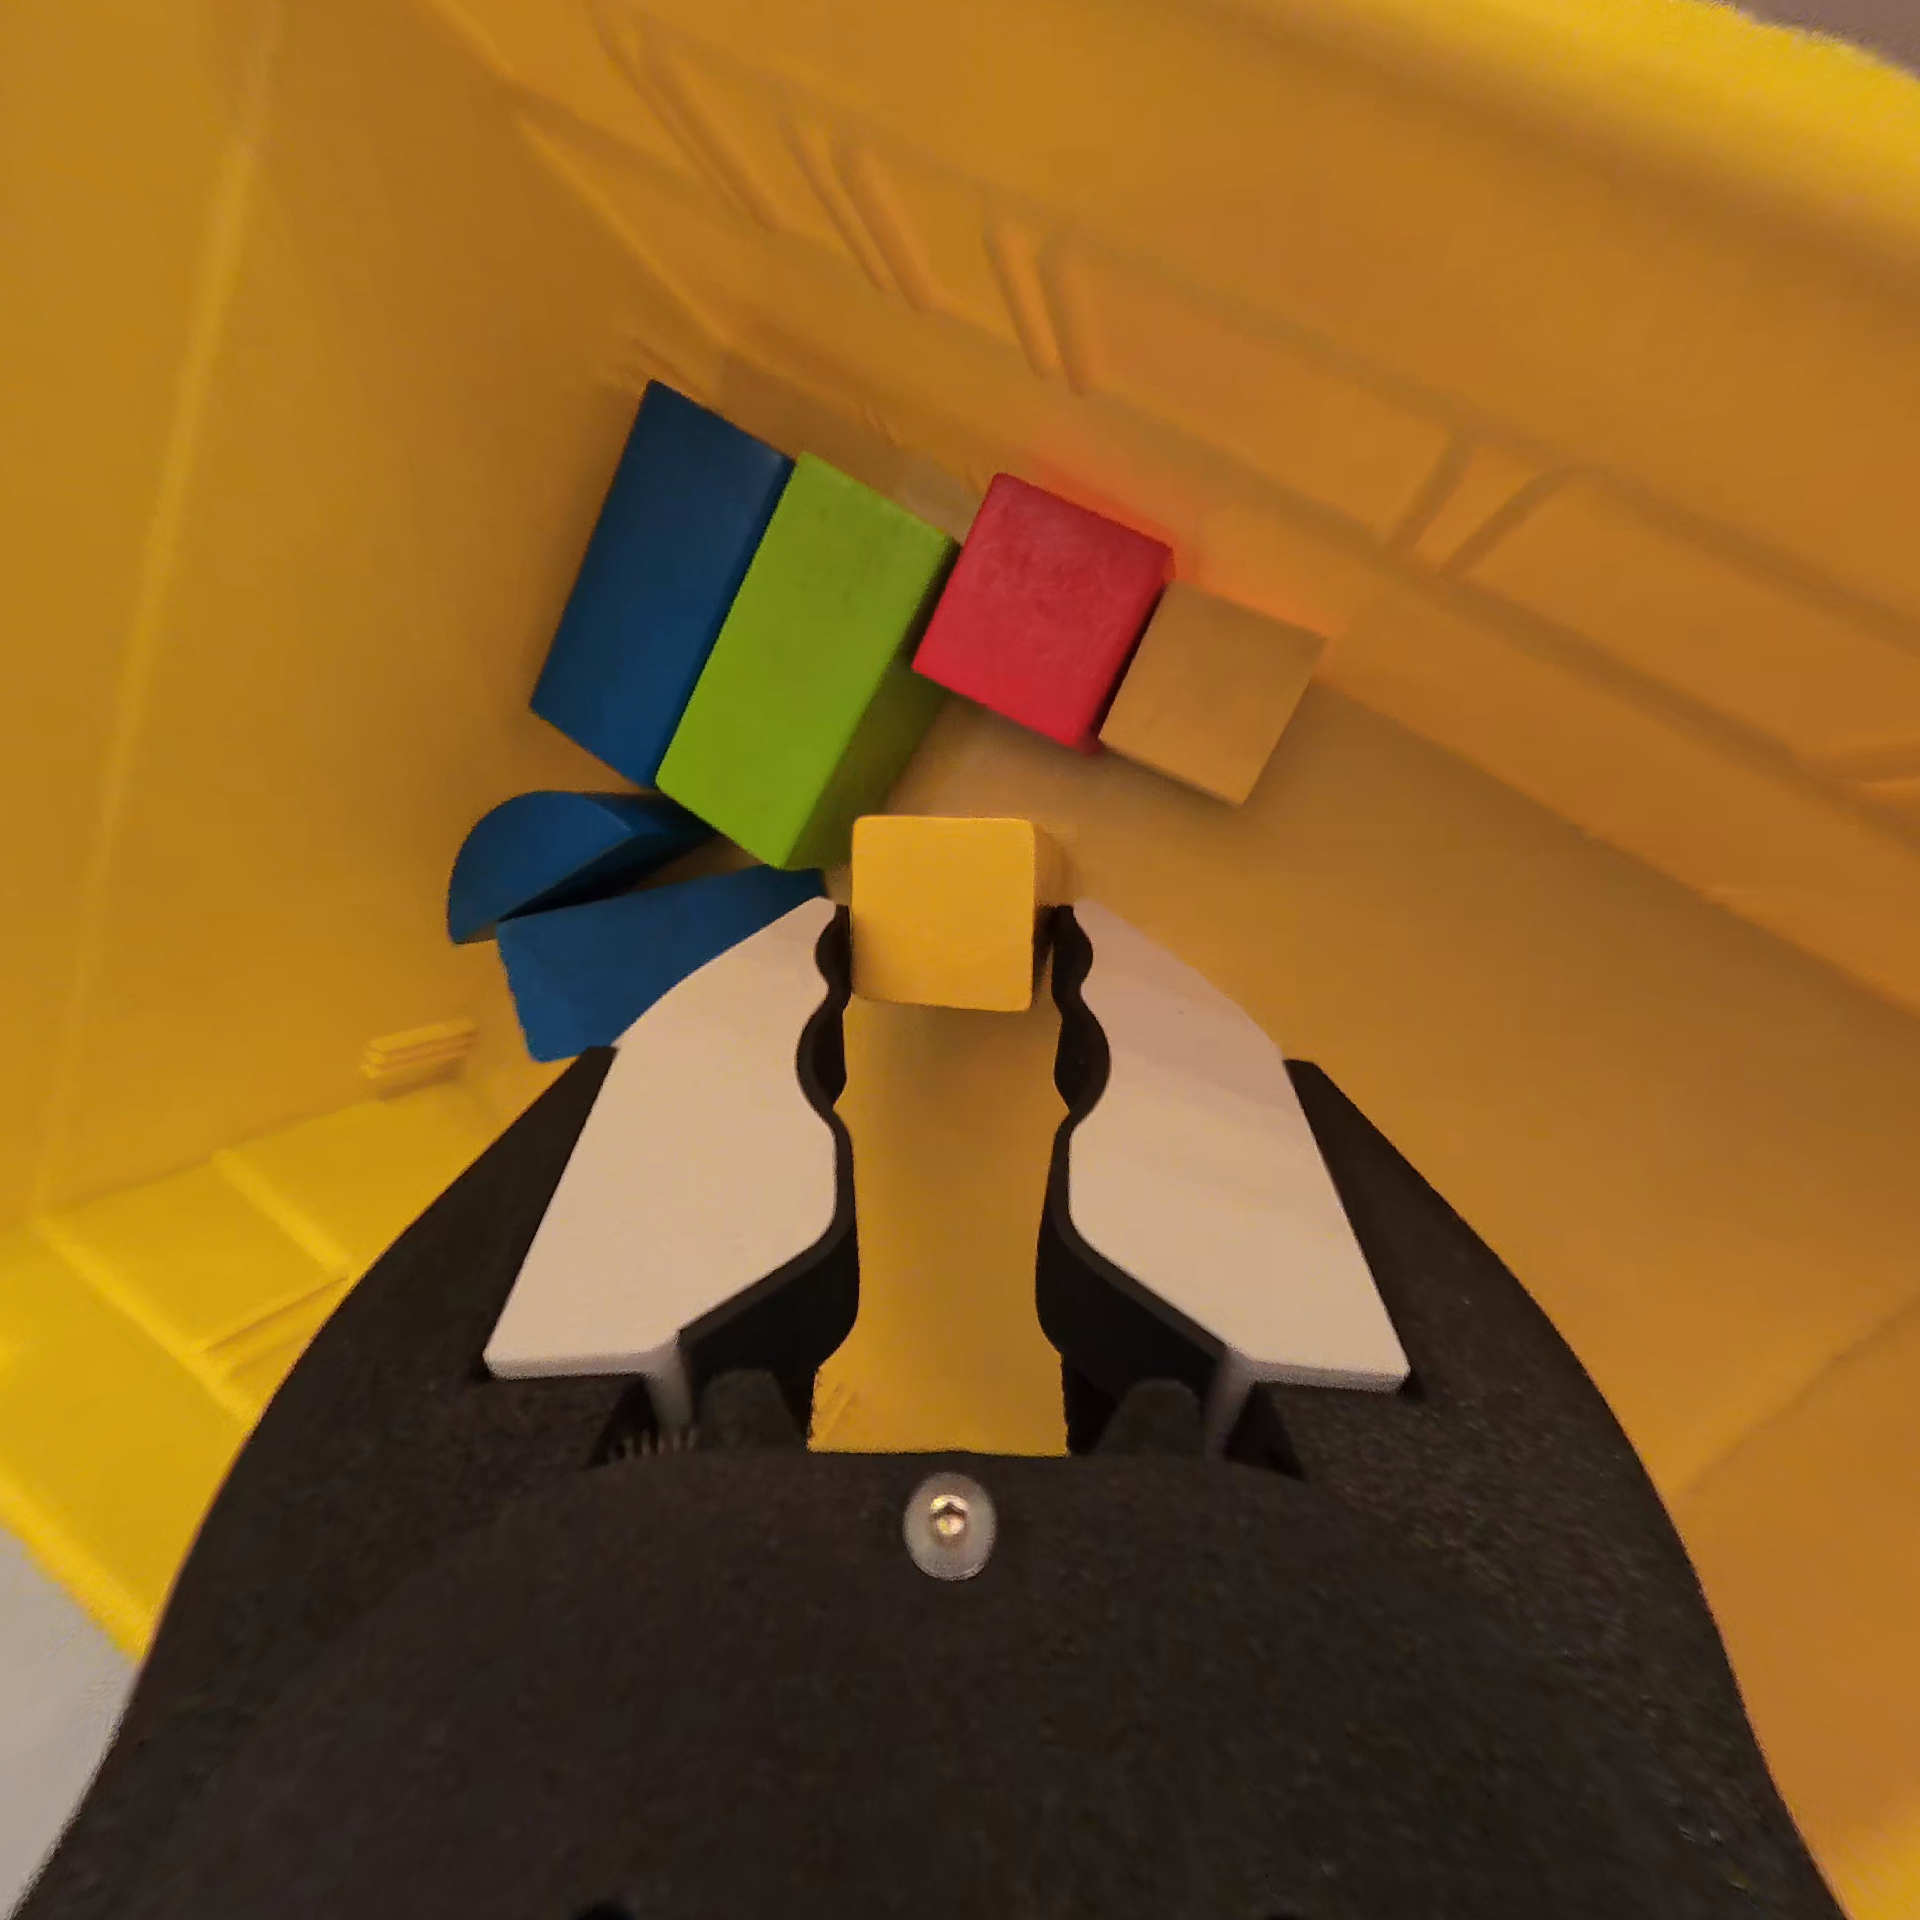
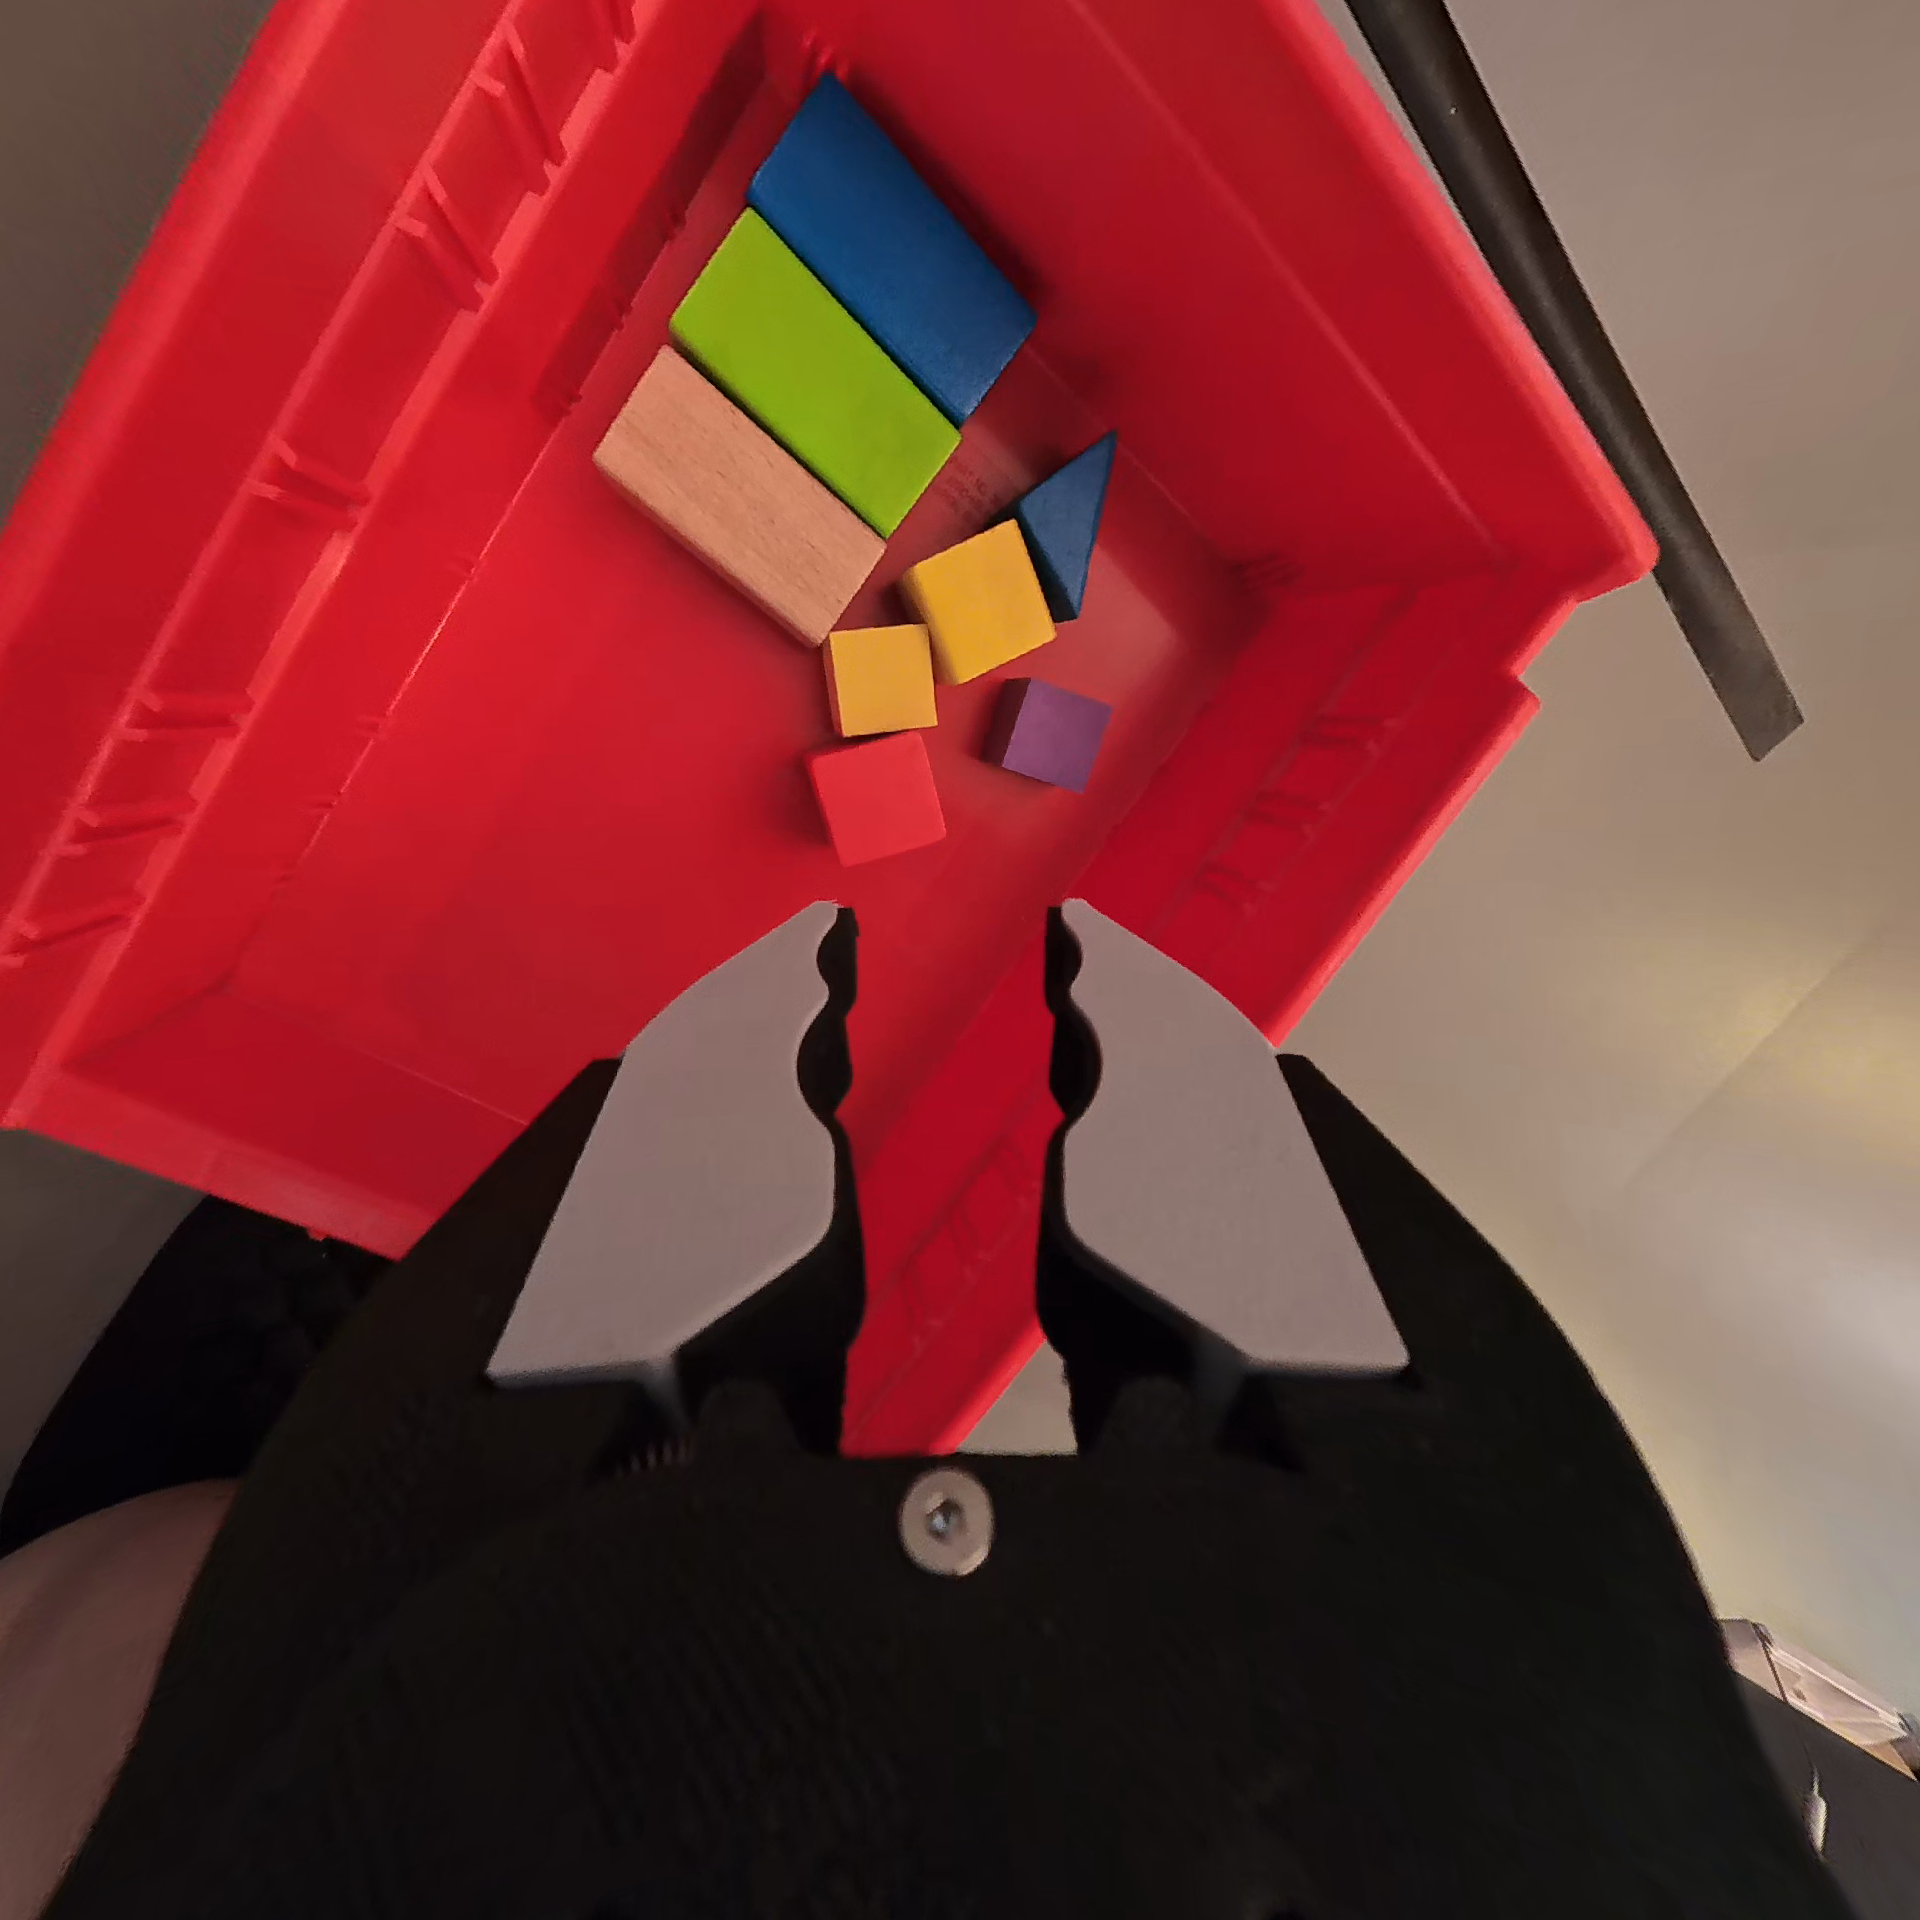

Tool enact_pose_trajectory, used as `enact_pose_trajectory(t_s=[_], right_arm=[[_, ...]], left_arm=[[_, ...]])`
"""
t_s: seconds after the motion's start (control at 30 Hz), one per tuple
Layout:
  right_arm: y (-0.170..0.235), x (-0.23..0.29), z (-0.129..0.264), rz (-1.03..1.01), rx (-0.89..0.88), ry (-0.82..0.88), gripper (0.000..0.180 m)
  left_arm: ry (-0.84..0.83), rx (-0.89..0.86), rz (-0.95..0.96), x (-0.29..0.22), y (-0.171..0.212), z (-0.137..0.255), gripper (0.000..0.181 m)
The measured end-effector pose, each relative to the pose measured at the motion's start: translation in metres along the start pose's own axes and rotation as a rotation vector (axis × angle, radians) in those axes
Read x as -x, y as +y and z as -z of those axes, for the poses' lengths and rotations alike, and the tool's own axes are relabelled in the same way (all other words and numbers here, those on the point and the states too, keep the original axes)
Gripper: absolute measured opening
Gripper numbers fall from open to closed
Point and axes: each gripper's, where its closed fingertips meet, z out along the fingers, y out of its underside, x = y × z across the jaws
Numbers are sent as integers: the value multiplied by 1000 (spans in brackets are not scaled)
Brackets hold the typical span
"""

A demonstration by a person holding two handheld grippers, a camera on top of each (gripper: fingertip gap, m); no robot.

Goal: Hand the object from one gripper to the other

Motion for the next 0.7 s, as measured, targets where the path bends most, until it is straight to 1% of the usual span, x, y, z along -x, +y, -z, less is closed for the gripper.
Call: enact_pose_trajectory(t_s=[0.1,0.2,0.27,0.37,0.47,0.53,0.57,0.63,0.7], right_arm=[[-1,-1,1,3,-3,10,36],[-4,-3,8,-1,-27,38,36],[-9,-7,18,-7,-65,77,35],[-30,-12,44,13,-192,178,35],[-70,-4,81,99,-419,289,36],[-103,13,108,205,-609,363,39],[-120,28,122,268,-710,386,43],[-148,68,143,428,-900,413,43],[-167,112,159,584,-1054,444,50]], left_arm=[[-38,-20,29,9,-2,16,37],[-93,-84,84,23,-10,42,37],[-116,-178,147,31,-21,66,37],[-53,-385,249,28,-51,108,36],[118,-630,325,9,-89,153,36],[312,-807,357,-14,-117,186,36],[423,-884,369,-26,-129,202,36],[629,-987,367,-51,-146,228,36],[748,-1036,369,-66,-158,242,36]])
